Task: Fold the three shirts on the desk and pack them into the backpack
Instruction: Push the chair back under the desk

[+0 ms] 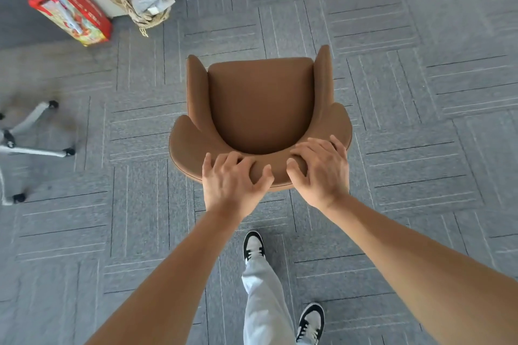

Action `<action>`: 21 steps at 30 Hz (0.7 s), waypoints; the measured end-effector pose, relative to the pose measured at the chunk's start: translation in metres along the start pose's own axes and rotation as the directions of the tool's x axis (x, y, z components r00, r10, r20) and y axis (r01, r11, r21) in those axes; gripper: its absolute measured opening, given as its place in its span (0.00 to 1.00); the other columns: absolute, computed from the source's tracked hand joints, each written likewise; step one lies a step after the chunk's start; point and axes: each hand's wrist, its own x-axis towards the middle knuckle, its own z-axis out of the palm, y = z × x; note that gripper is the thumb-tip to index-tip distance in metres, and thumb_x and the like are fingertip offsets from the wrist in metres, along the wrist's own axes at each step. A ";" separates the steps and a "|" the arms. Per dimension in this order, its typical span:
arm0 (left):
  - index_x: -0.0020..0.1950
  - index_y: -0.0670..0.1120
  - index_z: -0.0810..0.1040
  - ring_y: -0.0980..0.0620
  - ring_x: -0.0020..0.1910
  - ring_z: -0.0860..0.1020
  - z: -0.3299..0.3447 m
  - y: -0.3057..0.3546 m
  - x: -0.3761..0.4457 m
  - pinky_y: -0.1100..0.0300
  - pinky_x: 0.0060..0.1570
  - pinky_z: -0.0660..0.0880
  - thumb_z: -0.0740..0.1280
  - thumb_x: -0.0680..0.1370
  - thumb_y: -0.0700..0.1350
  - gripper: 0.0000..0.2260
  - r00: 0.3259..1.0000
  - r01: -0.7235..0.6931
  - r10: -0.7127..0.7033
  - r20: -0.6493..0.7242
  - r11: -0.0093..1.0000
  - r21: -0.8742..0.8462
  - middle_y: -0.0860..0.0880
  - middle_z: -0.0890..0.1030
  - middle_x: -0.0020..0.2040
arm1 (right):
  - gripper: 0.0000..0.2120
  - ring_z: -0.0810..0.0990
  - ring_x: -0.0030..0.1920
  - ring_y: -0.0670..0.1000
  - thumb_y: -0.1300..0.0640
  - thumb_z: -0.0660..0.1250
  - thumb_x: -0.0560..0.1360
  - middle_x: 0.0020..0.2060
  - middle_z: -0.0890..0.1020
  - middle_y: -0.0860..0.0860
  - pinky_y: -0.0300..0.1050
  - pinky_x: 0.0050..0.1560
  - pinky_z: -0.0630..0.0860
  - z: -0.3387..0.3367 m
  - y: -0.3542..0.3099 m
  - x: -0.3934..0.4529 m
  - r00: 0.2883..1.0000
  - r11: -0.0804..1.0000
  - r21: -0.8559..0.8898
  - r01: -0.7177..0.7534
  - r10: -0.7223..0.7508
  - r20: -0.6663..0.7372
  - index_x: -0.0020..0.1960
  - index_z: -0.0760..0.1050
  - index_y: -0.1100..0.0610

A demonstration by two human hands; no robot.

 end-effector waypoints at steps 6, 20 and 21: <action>0.48 0.55 0.88 0.47 0.51 0.81 -0.002 0.000 0.054 0.41 0.70 0.68 0.55 0.77 0.66 0.25 1.000 0.012 -0.012 -0.010 1.000 0.005 0.52 0.85 0.47 | 0.17 0.84 0.58 0.52 0.45 0.60 0.77 0.47 0.87 0.45 0.62 0.73 0.66 0.012 0.010 0.055 1.000 1.000 0.005 0.013 -0.013 -0.029 0.44 0.86 0.51; 0.44 0.56 0.87 0.49 0.47 0.80 -0.013 -0.012 0.284 0.47 0.63 0.73 0.51 0.76 0.68 0.28 0.995 0.047 -0.047 -0.084 0.999 -0.005 0.53 0.83 0.42 | 0.21 0.83 0.48 0.51 0.46 0.55 0.77 0.39 0.86 0.46 0.53 0.69 0.66 0.069 0.036 0.286 0.995 0.999 0.002 0.045 -0.044 -0.086 0.39 0.84 0.52; 0.43 0.56 0.87 0.49 0.46 0.80 -0.014 -0.014 0.299 0.47 0.61 0.74 0.52 0.76 0.68 0.27 0.995 0.039 -0.040 -0.090 0.999 -0.011 0.53 0.83 0.41 | 0.22 0.83 0.48 0.52 0.46 0.55 0.77 0.39 0.86 0.46 0.52 0.69 0.66 0.072 0.037 0.302 0.996 0.999 0.006 0.044 -0.043 -0.082 0.39 0.85 0.52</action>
